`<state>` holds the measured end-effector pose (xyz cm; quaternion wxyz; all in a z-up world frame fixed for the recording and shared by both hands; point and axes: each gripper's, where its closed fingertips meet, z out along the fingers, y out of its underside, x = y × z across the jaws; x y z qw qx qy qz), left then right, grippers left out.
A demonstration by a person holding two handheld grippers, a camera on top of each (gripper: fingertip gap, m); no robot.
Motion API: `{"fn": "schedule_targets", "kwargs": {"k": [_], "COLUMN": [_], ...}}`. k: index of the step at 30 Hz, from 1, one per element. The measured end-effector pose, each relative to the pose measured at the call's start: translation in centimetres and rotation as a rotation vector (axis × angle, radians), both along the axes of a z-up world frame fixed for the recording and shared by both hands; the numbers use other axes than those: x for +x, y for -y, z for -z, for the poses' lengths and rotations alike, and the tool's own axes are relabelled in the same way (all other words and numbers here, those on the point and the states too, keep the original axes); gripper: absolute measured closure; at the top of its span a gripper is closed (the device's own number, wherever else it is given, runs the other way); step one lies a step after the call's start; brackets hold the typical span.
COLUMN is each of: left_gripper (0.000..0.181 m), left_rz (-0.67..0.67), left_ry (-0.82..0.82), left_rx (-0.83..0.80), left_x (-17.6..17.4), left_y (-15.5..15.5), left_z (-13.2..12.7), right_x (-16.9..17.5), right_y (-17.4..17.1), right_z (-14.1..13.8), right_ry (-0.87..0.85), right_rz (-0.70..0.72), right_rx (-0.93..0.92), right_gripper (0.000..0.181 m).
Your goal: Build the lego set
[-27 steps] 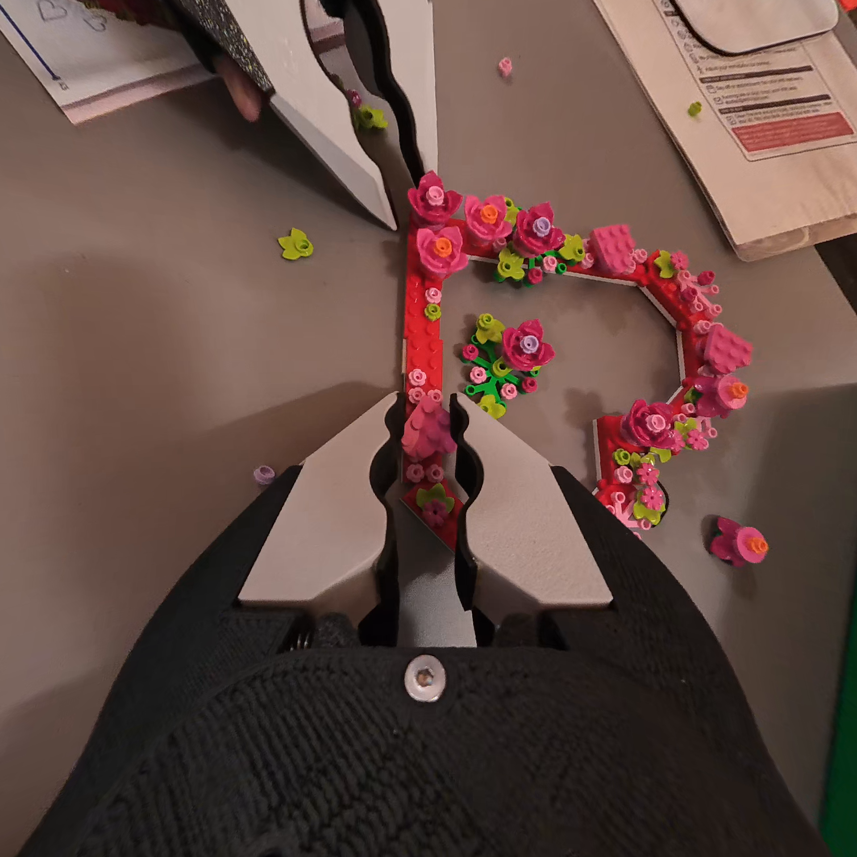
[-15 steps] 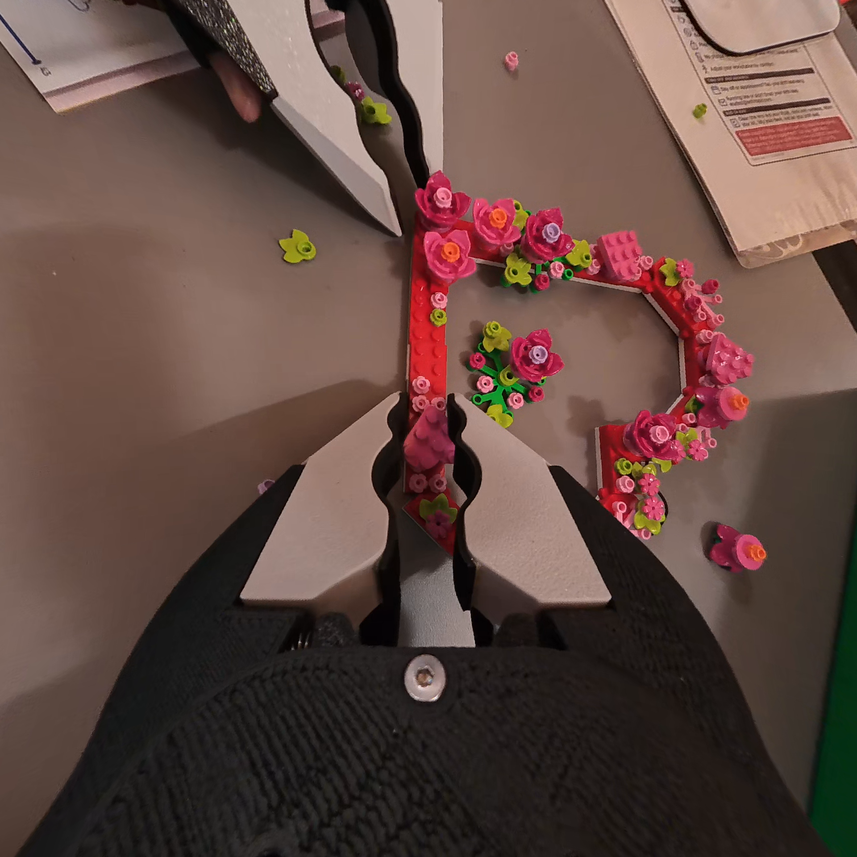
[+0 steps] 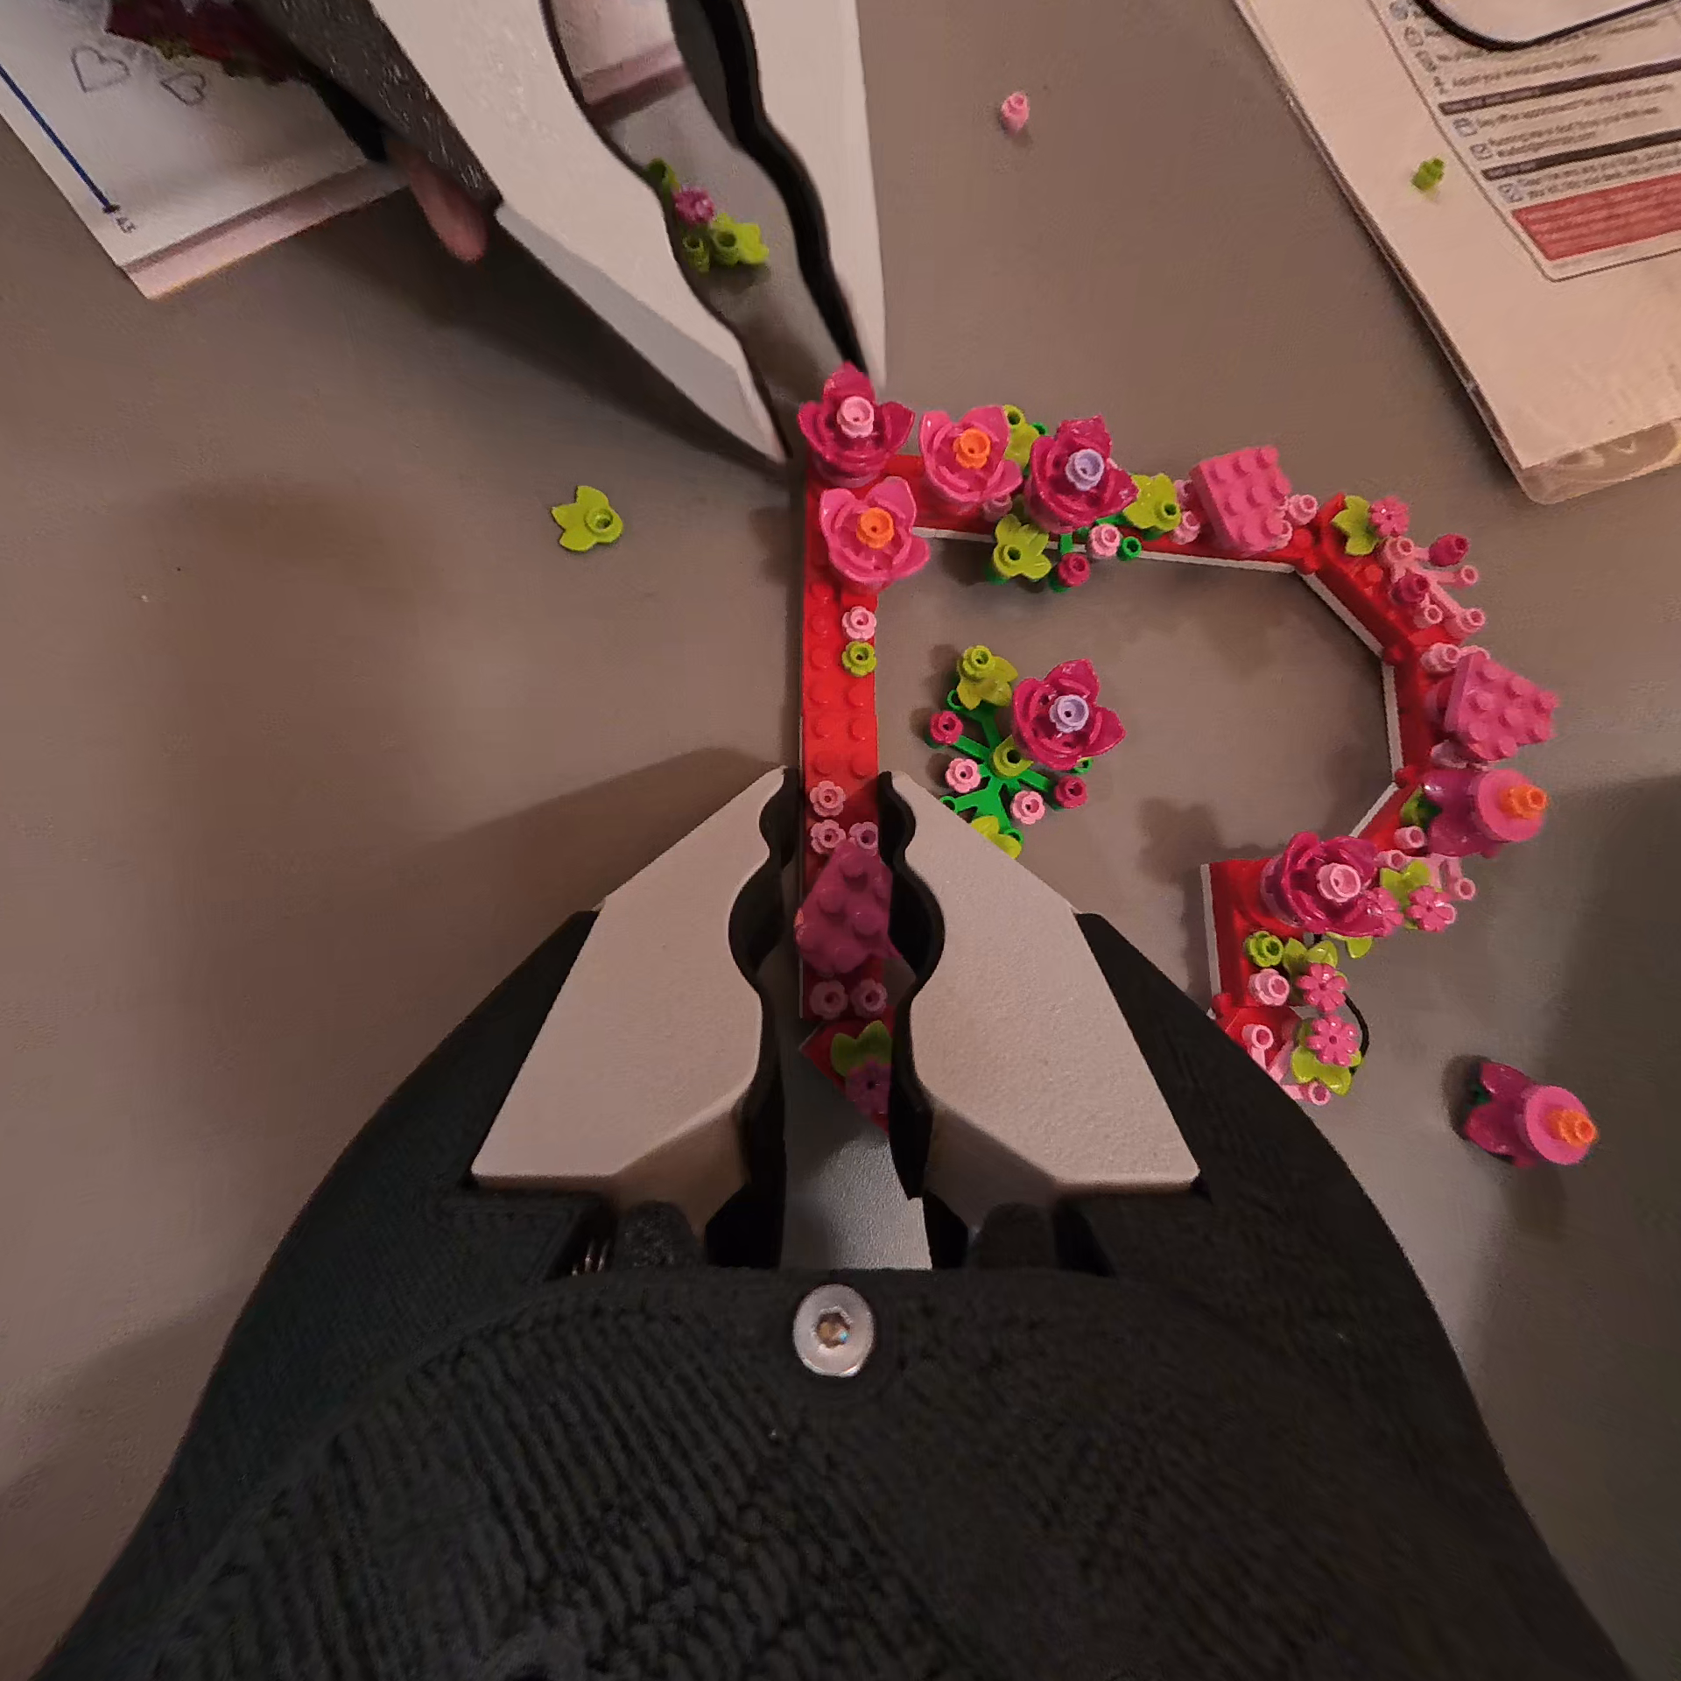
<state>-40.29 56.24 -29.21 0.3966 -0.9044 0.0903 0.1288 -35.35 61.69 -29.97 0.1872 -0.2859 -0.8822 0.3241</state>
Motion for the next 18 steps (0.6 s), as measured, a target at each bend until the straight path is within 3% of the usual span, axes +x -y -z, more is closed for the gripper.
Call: {"fn": "schedule_targets", "kwargs": {"k": [1, 6, 15, 18], "left_gripper": [0.161, 0.142, 0.136, 0.136], "left_rz": [0.005, 0.087, 0.199, 0.21], "left_ry": [-0.021, -0.059, -0.37, -0.366], "left_rx": [0.018, 0.095, 0.162, 0.185], "left_x": [0.0, 1.9, 4.1, 4.5], "left_y": [-0.1, -1.1, -2.9, -3.1], "left_z": [-0.5, -1.9, -2.8, -3.0], "right_x": [0.0, 0.0, -0.1, -0.1], "right_y": [0.0, 0.0, 0.0, 0.1], "right_z": [0.0, -0.2, -1.1, -0.5], "right_ry": [-0.001, -0.01, -0.024, -0.021], "right_rz": [-0.004, -0.013, 0.001, -0.005], "right_rx": [0.002, -0.016, -0.075, -0.038], "right_gripper": [0.166, 0.167, 0.167, 0.167]}}
